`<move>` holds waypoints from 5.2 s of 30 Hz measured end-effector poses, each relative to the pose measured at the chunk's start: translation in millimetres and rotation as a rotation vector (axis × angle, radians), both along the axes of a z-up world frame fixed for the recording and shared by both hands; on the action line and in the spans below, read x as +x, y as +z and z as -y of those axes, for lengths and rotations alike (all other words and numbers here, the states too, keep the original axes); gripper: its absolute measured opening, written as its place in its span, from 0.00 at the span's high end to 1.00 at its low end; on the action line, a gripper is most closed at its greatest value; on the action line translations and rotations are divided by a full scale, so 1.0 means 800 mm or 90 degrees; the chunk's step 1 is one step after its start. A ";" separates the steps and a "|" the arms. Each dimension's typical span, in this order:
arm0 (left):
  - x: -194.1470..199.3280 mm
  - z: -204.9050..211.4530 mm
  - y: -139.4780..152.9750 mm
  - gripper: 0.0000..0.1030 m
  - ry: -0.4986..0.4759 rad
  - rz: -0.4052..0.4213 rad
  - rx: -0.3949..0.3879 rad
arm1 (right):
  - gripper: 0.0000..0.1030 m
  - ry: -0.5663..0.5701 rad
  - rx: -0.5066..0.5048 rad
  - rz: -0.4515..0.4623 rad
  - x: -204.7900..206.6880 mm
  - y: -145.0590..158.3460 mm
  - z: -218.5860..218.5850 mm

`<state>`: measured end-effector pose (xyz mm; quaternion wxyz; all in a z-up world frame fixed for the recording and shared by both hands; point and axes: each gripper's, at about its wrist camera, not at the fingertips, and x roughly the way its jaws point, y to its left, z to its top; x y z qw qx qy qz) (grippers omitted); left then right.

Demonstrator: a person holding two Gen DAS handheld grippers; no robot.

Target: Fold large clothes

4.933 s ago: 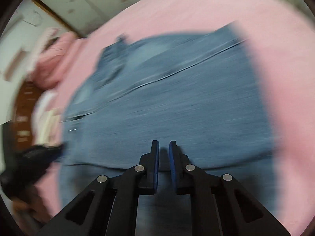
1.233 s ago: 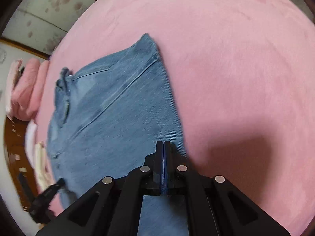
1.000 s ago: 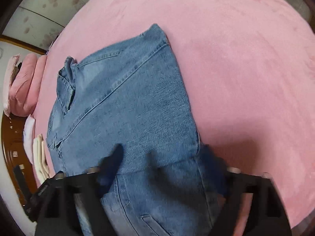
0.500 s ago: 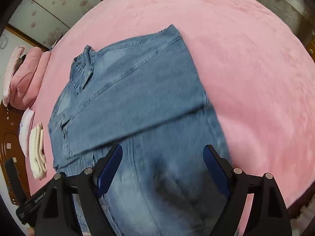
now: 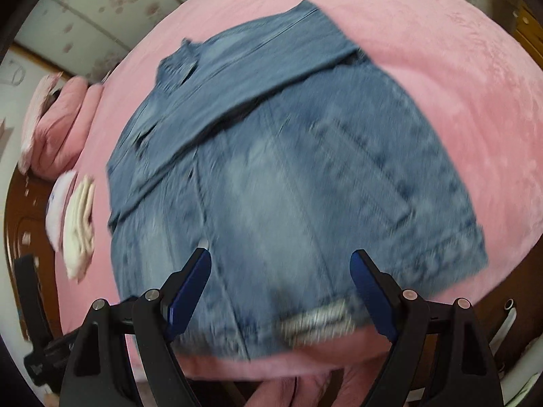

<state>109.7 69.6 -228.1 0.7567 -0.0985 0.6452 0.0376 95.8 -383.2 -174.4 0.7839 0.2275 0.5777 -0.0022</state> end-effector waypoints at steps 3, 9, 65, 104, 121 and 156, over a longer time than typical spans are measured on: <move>-0.036 -0.005 0.003 0.20 0.007 -0.002 -0.001 | 0.17 0.014 0.013 -0.001 -0.036 0.004 -0.003; -0.098 -0.029 0.016 0.20 0.056 0.005 -0.024 | 0.17 -0.020 0.084 0.012 -0.100 0.012 0.032; 0.066 -0.213 0.153 0.96 0.200 0.114 -0.188 | 0.94 -0.223 0.190 0.121 0.052 0.168 0.152; 0.563 -0.254 0.017 0.86 0.134 0.006 -0.027 | 0.91 -0.195 0.029 0.062 0.562 0.061 0.130; 0.433 -0.096 0.024 0.75 0.096 0.022 -0.135 | 0.84 -0.013 0.092 0.058 0.487 0.039 0.043; 0.289 -0.120 -0.021 0.99 0.024 0.062 0.005 | 1.00 0.011 0.009 0.044 0.335 -0.071 0.175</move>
